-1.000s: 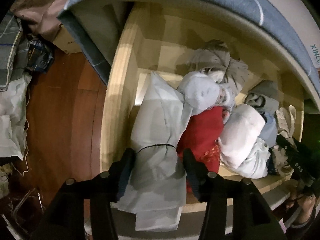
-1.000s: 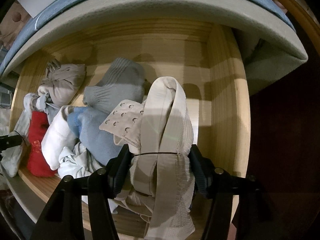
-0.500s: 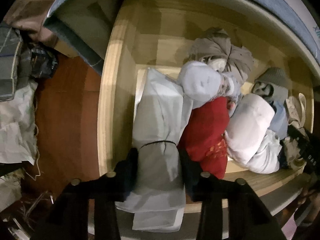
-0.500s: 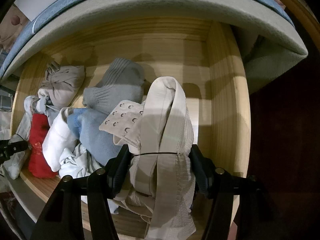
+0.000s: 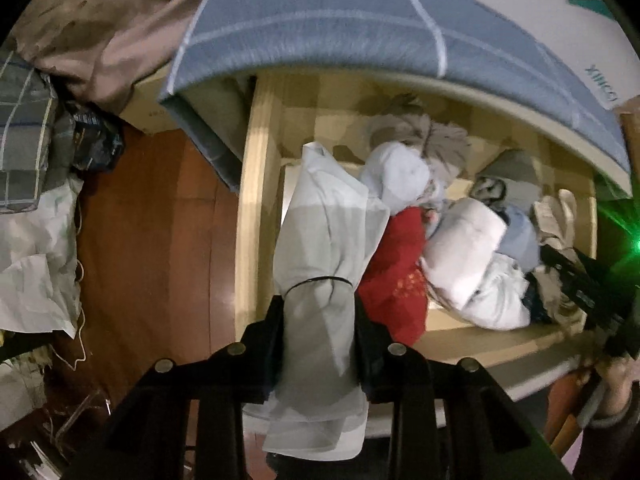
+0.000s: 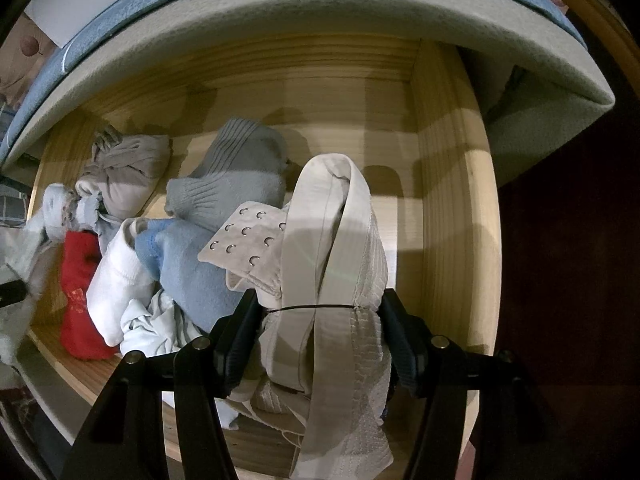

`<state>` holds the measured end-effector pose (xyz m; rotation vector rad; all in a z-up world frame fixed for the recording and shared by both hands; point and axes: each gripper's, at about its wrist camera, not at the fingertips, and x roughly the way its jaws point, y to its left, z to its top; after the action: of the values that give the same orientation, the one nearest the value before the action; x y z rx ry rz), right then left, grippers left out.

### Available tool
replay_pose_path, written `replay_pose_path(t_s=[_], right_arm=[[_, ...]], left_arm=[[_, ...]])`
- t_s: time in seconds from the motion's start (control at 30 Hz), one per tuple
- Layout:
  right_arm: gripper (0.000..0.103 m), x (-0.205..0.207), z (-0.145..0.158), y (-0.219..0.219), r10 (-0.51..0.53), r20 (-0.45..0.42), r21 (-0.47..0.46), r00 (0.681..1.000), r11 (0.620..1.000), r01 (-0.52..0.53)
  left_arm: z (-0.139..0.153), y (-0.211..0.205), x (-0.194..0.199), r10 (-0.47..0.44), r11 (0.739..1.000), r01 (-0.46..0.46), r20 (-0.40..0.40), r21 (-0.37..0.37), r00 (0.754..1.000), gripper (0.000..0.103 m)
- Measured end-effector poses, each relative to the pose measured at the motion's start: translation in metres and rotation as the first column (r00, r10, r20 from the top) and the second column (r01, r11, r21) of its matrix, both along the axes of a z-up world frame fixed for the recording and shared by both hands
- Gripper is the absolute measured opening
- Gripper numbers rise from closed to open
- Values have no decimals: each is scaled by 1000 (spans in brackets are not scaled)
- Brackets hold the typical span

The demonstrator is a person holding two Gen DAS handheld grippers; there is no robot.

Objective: Take underwear out of drawer
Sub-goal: 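Lift the white underwear out with the left tool and carry it to the white box, then lower the white underwear into the white box and open the left tool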

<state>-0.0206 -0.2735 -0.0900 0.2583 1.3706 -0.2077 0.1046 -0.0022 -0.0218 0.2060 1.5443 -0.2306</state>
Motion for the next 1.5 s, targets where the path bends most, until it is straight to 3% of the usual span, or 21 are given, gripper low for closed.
replay_pose_path(t_s=[0.23,0.47,0.57,0.7,0.87,1.07,1.2,1.5], right_arm=[[57,1,1,1,3,1,-3,1000,1000,-3],[57,2,2,3,5,1,-7,1000,1000,-5],[57,3,2,5,12,-2,-14,1000,1000,-12],[57,3,3,6,9,0,-13,1000,1000,-9],[57,3,2,7,8,2,-9,1000,1000,-8],[57,4,2,7,7,5,-7,1000,1000,-6],[57,4,2,8,18,4,-10,1000,1000,-18],[57,3,3,7,16,10,-5,1000,1000,-16]], left_arm=[[51,9,-11,-46,998,49,47,-46,998,31],[127,3,-16,-80,987,107,209,-122,975,31],[169,-5,-12,-78,974,142,328,-175,941,31],[221,-22,6,-55,957,185,492,-221,869,31],[255,-62,43,-72,936,258,586,-241,807,31],[251,-108,106,-80,930,281,619,-235,781,31],[225,-126,148,-50,942,227,566,-247,823,32],[170,-145,193,-28,964,162,522,-212,853,32]])
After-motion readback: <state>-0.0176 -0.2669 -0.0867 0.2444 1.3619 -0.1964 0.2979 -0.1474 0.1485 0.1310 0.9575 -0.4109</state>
